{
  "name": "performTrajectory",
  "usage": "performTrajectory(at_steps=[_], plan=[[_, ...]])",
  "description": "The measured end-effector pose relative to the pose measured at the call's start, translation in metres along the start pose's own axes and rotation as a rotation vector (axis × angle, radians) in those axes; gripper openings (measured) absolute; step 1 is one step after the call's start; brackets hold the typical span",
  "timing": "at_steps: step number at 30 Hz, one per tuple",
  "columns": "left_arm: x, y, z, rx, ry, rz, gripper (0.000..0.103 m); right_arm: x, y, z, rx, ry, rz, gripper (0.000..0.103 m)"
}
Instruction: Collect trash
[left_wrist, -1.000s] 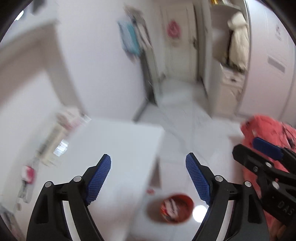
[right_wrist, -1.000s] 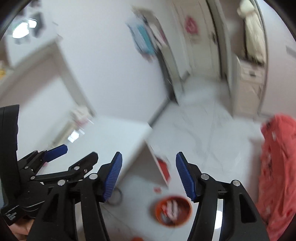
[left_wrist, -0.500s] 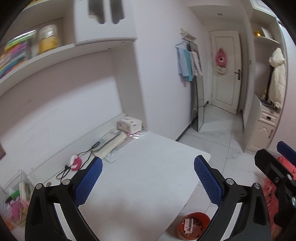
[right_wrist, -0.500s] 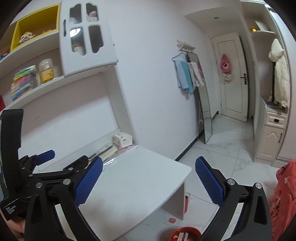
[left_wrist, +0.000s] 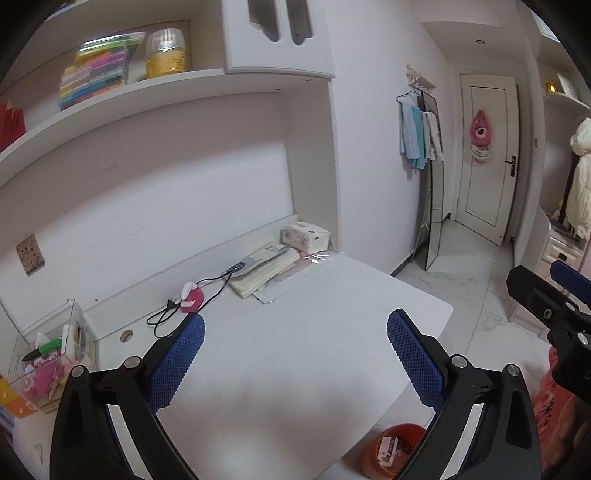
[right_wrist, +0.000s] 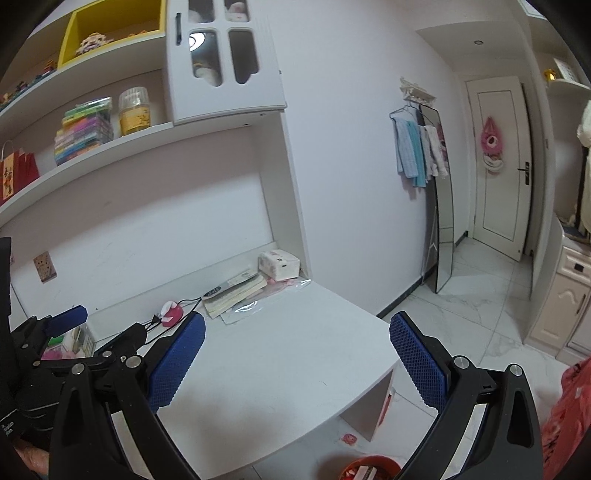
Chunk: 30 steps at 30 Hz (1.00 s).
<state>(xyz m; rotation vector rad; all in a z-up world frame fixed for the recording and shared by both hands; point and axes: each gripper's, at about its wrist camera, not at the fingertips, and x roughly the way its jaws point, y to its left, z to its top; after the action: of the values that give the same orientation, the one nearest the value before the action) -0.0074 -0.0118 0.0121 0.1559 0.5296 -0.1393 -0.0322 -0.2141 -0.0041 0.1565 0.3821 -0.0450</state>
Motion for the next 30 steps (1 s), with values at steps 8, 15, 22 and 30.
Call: performTrajectory(at_steps=[8,15,22,30], plan=[[-0.002,0.008,-0.001,-0.014,0.015,0.025,0.098,0.007,0.010,-0.002,-0.022,0.024,0.039,0.098],[-0.003,0.007,-0.004,-0.014,0.021,0.027,0.098,0.007,0.011,-0.004,-0.013,0.034,0.044,0.098],[-0.003,0.008,-0.007,-0.009,0.031,0.031,0.098,0.008,0.013,-0.006,-0.005,0.042,0.043,0.098],[-0.006,0.010,-0.009,-0.012,0.033,0.032,0.098,0.008,0.014,-0.006,-0.005,0.043,0.043,0.098]])
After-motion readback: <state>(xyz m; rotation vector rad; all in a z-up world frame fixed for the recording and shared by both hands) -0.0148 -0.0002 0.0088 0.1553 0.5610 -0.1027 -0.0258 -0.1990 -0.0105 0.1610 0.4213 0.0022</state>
